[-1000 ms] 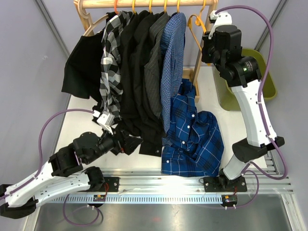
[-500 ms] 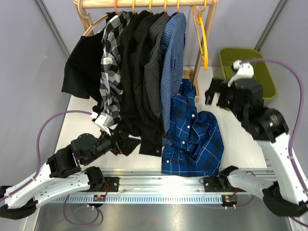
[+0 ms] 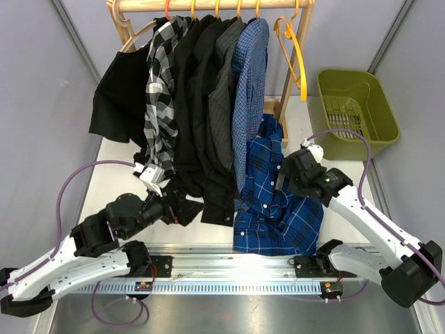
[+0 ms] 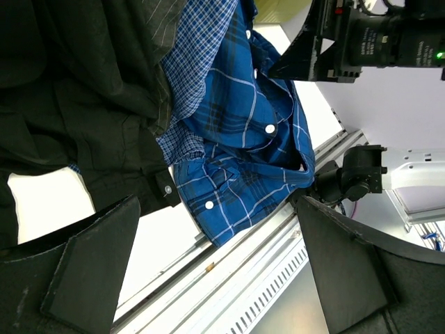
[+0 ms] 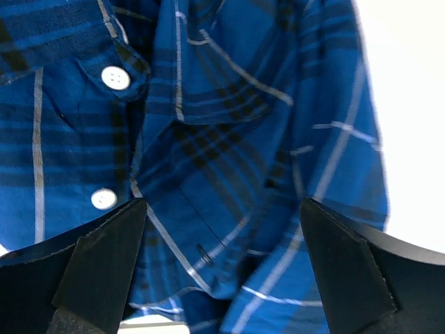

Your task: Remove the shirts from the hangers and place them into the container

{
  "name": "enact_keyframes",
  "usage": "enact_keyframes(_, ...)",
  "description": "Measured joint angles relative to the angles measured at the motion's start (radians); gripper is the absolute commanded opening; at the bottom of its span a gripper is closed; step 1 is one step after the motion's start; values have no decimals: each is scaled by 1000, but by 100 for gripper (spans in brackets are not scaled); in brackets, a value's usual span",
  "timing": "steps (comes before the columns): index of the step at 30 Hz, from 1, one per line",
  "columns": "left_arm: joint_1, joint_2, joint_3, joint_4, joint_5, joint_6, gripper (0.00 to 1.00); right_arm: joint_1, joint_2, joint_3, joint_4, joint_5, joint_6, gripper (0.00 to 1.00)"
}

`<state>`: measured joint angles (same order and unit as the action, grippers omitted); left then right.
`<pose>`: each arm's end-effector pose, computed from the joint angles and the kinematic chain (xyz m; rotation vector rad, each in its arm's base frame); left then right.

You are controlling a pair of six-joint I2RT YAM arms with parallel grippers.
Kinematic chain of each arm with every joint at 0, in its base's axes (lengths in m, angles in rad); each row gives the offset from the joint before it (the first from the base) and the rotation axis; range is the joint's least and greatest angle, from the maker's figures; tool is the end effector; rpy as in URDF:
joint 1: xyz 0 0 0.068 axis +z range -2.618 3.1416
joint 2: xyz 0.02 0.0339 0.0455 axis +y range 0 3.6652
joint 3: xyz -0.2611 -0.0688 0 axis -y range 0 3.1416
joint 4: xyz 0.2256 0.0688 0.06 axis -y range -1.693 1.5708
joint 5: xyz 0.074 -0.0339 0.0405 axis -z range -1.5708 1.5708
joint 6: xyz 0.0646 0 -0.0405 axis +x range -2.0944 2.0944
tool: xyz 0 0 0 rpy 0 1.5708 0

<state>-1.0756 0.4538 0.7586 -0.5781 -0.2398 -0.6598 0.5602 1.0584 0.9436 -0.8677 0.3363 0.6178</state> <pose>0.0678 -0.0932 0.3160 0.2278 1.9416 -0.9744 0.1790 0.0871 0.2625 0.1982 2.4672 0.0671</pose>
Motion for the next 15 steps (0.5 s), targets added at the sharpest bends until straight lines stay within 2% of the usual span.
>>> enact_keyframes(10, 0, -3, -36, -4, 7, -21, 99, 59, 9, -182, 263, -68, 208, 99)
enact_keyframes(15, -2, -23, -47, -5, 7, -24, 99, 93, 148, -182, 323, -51, 264, 99)
